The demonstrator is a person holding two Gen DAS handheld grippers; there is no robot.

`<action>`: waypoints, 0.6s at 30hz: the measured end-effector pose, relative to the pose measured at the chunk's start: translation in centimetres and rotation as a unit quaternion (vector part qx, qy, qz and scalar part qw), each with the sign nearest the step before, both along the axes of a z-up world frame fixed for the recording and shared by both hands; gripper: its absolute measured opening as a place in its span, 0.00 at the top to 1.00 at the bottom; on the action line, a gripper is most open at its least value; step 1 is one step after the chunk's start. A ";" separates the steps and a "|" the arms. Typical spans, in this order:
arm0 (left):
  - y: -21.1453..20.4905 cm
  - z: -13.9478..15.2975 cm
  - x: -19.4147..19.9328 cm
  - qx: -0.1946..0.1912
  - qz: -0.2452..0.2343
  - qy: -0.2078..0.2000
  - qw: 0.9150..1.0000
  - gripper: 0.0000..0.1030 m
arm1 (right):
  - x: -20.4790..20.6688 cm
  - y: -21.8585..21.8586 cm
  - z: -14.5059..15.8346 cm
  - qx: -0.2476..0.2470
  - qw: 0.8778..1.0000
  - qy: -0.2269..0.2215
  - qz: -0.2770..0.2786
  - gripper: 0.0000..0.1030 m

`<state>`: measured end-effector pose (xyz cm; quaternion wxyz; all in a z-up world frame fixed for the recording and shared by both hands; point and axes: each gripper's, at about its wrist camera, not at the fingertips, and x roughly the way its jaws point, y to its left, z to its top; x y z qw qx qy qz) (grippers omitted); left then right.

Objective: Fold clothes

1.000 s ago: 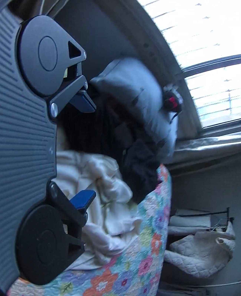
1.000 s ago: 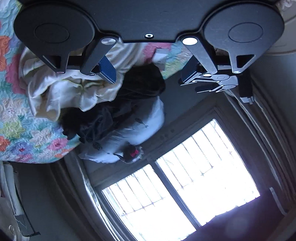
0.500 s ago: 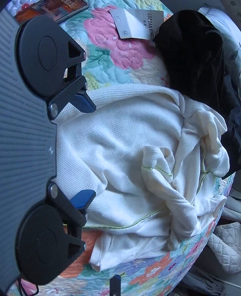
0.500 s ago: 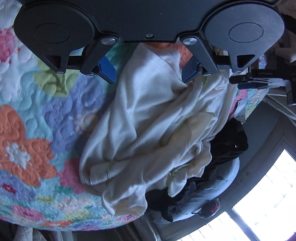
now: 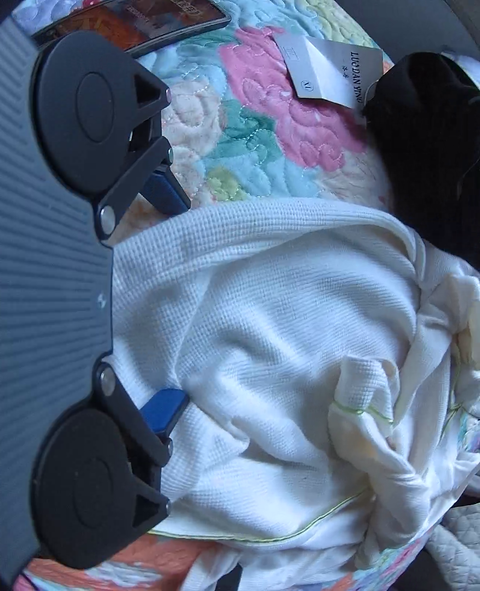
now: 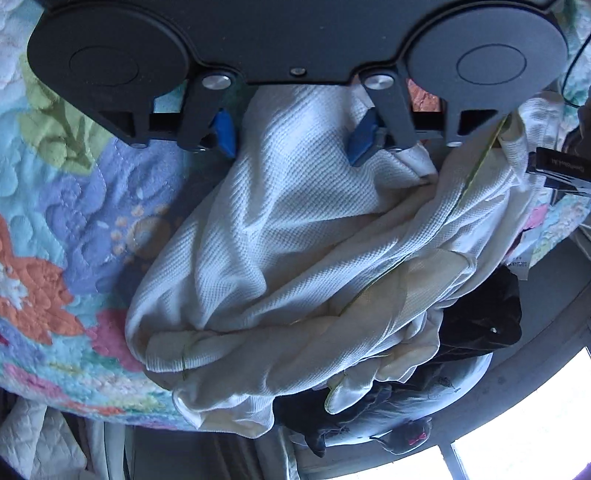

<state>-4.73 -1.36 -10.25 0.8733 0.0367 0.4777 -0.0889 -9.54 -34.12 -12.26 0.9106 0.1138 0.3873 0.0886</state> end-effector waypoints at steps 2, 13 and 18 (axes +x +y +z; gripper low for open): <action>-0.7 0.5 -0.5 0.002 -0.012 -0.026 1.000 0.20 | 0.3 -1.0 0.1 0.025 0.999 -0.003 -0.022 0.93; 1.4 9.3 -4.4 -0.075 -0.007 -0.096 0.993 0.95 | -7.8 -6.1 14.4 -0.026 0.987 -0.135 -0.087 0.96; 4.7 9.9 -5.9 -0.098 0.009 -0.093 0.991 0.96 | -10.4 -8.7 12.6 -0.081 0.988 -0.052 -0.119 1.00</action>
